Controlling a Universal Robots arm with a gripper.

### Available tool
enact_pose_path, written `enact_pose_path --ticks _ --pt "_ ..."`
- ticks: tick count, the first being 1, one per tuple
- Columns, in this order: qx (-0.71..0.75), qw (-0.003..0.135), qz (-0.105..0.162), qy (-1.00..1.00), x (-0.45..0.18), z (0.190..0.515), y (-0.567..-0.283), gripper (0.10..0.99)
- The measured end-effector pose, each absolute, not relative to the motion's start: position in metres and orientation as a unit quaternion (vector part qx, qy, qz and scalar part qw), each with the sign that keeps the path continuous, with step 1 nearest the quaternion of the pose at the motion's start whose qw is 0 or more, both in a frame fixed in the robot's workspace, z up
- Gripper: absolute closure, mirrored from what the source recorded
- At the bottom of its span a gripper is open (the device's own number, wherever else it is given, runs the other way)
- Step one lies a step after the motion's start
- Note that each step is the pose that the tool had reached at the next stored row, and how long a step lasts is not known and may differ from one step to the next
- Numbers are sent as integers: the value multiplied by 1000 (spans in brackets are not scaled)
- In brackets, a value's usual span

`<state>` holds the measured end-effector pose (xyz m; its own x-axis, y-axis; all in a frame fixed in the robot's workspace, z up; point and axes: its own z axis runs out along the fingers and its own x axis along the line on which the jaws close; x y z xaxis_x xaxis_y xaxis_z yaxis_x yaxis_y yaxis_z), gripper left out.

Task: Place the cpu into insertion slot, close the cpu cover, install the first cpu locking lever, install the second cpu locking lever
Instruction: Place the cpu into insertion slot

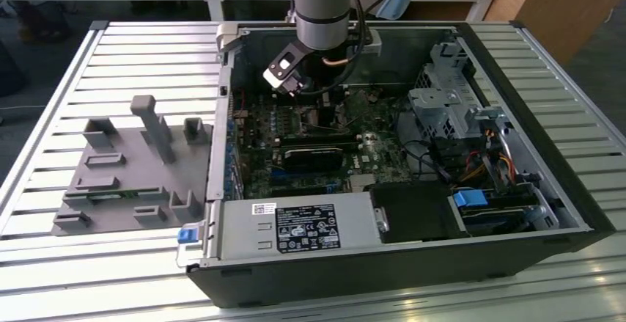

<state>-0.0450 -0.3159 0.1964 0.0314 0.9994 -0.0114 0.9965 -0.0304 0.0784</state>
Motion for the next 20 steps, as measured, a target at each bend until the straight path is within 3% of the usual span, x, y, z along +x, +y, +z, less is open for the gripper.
enact_pose_path --ticks 9,10,20 --pt "717 32 23 696 -45 196 -316 545" --pt "717 32 23 696 -45 196 -316 486" --pt "717 32 23 696 -45 200 -316 486"
